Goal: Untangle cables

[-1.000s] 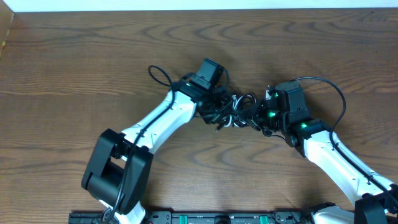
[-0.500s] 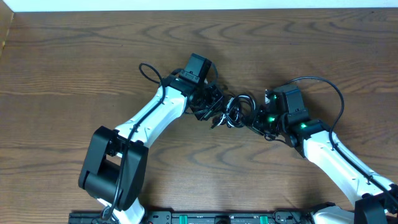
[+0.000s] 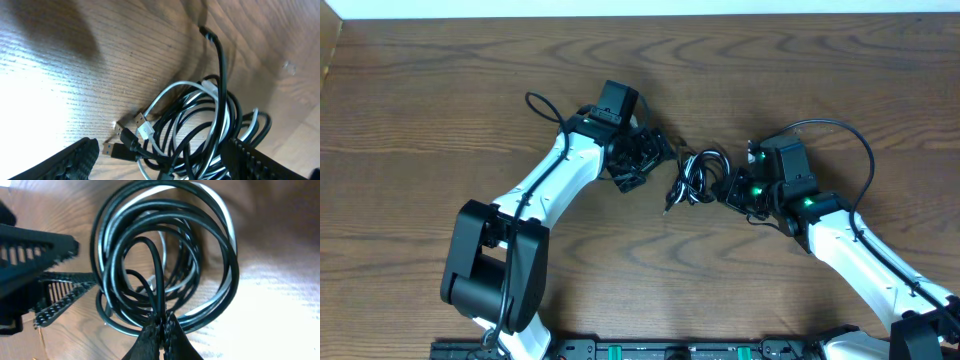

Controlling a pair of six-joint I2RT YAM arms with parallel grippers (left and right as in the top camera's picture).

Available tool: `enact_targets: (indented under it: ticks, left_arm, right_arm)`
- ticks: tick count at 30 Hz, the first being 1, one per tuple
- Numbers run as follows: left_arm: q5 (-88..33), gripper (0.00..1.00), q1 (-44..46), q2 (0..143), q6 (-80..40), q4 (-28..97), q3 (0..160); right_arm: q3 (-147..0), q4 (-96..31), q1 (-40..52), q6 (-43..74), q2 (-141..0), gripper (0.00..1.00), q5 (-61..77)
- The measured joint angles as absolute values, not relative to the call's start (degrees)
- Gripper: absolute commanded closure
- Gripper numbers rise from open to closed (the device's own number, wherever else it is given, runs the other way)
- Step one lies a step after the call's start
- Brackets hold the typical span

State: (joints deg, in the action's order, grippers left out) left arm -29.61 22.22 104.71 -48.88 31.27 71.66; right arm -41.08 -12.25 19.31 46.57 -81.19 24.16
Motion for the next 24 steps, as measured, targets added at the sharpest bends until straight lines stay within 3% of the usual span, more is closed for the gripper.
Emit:
enact_targets:
  ticks: [5,18,24]
  left_arm:
    - [-29.6,0.18,22.3,104.7,-43.2,32.5,71.7]
    - [-29.4,0.15,22.3,104.7,-38.3,32.1,71.7]
    - [-29.5,0.15,22.3,104.7,-37.6,30.9,71.7]
  right_arm:
    - [-41.9,-11.9,19.0,44.0,-81.2,0.99,27.4]
    - [-60.8,-39.6,18.7,30.6,-81.2,0.99,28.9]
    - [-65.4,-42.3,18.7,20.3,-81.2,0.99,28.4]
